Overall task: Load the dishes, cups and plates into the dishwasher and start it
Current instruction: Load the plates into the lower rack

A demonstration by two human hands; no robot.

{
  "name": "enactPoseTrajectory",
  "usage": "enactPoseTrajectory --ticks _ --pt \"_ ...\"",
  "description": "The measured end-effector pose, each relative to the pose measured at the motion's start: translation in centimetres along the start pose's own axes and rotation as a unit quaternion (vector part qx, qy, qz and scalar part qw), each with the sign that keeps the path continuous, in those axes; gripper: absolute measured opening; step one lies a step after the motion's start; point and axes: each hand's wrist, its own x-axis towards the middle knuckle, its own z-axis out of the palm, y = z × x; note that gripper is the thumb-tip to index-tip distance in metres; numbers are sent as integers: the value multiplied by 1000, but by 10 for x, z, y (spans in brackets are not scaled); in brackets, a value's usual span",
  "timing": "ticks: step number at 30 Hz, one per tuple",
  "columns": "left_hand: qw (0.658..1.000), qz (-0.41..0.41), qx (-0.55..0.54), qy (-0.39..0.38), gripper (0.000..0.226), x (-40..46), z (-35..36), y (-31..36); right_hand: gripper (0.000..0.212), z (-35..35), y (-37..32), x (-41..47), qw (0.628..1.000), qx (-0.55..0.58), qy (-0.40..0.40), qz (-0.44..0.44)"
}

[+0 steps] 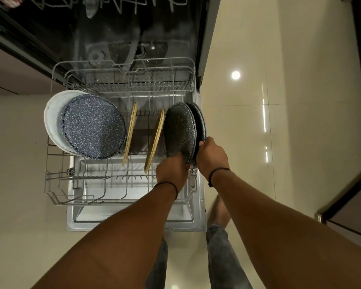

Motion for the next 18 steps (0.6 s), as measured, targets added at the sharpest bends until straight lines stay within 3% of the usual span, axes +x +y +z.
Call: enactPoseTrajectory --ticks 6,10,18 --pt "999 -25 -40 -11 27 0 10 -5 26 2 5 1 1000 1 -2 0" --pt "997 -57 -45 -17 41 -9 17 -18 34 3 10 -2 1000 7 1 6" --pt "999 -36 -4 16 49 -26 20 -36 42 12 17 -16 999 31 36 0"
